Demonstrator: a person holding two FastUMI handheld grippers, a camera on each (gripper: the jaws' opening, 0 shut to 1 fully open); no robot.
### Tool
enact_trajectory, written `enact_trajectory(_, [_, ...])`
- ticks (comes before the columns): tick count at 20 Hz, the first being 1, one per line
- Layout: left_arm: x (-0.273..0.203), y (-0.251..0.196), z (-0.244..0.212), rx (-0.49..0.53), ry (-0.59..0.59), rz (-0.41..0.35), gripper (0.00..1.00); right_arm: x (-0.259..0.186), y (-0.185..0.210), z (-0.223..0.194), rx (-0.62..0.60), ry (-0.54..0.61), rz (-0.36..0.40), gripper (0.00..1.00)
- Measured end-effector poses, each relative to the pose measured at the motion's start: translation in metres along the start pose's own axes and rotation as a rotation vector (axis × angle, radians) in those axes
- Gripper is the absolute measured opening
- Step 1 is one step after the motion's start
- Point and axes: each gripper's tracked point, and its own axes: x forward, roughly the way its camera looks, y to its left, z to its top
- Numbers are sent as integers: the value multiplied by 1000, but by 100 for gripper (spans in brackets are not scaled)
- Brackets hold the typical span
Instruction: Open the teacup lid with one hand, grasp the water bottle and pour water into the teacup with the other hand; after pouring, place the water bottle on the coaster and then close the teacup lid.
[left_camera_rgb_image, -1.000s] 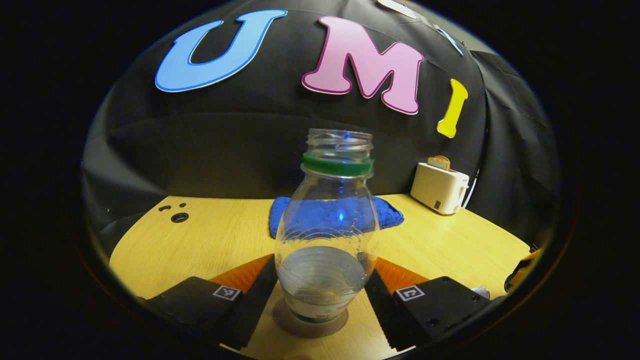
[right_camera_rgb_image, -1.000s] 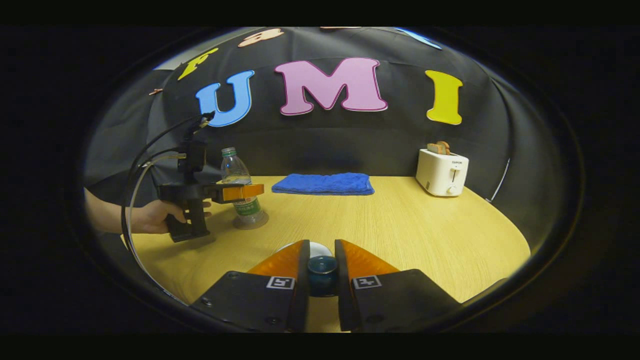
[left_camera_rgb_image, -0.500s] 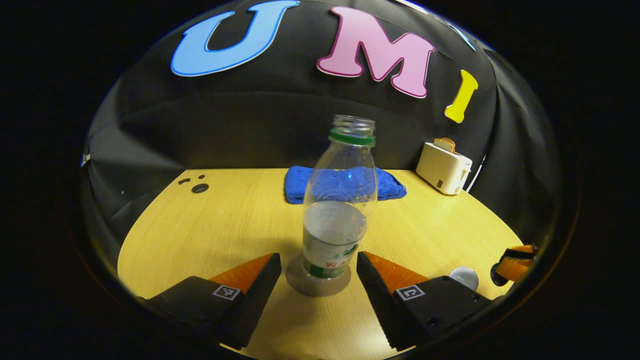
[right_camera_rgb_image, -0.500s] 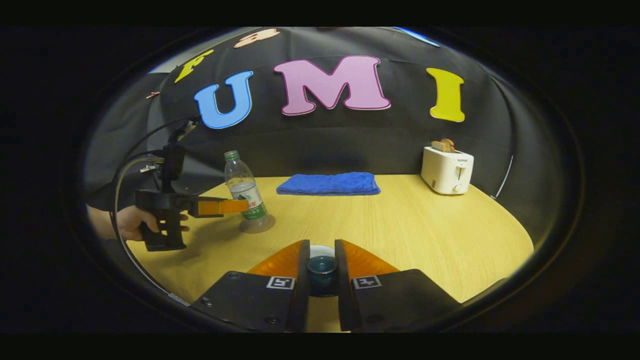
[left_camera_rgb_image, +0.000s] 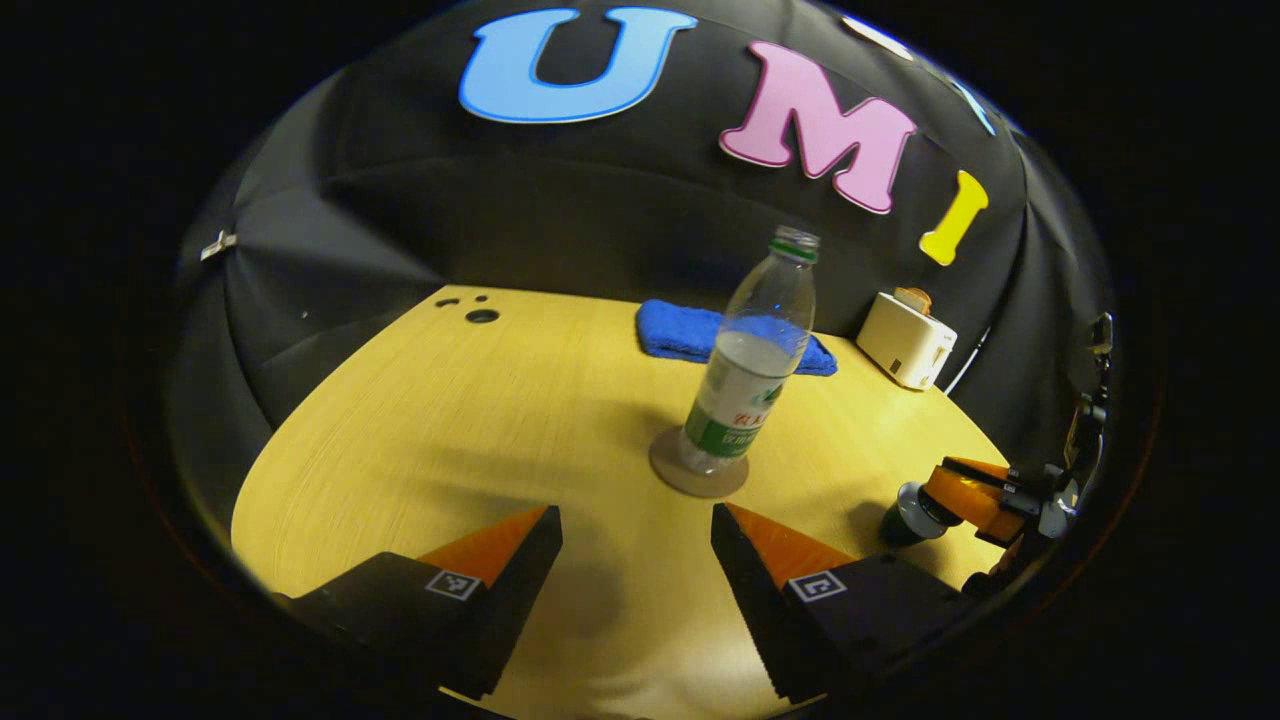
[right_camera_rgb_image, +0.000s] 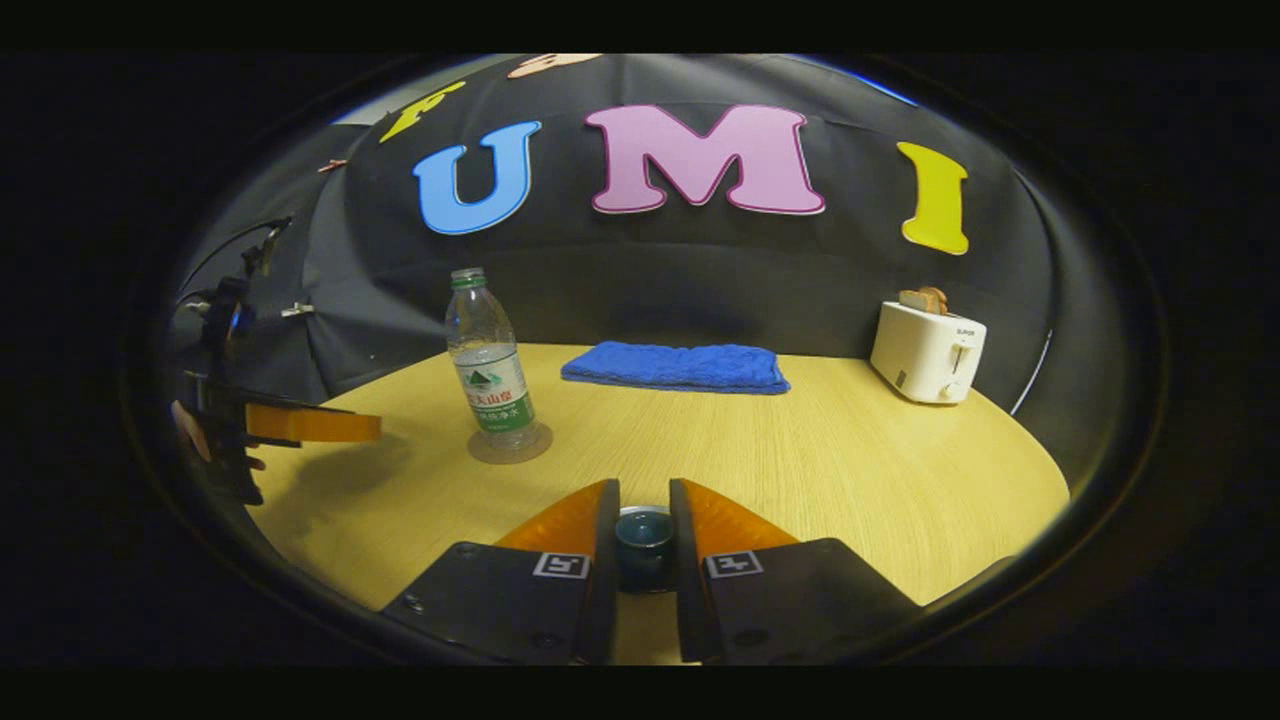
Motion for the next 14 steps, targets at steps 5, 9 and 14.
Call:
enact_trajectory(5, [-14,23,-14,-116,16,66,95,7,4,-6,-4,6,0,27])
enact_trajectory(9, [-19,20,-18,-202,16,59,95,8,1,-13,4,23,-6,23])
enact_trajectory(14, [-21,3,-27,-238,25,38,92,7,3,-14,-17,23,-2,31])
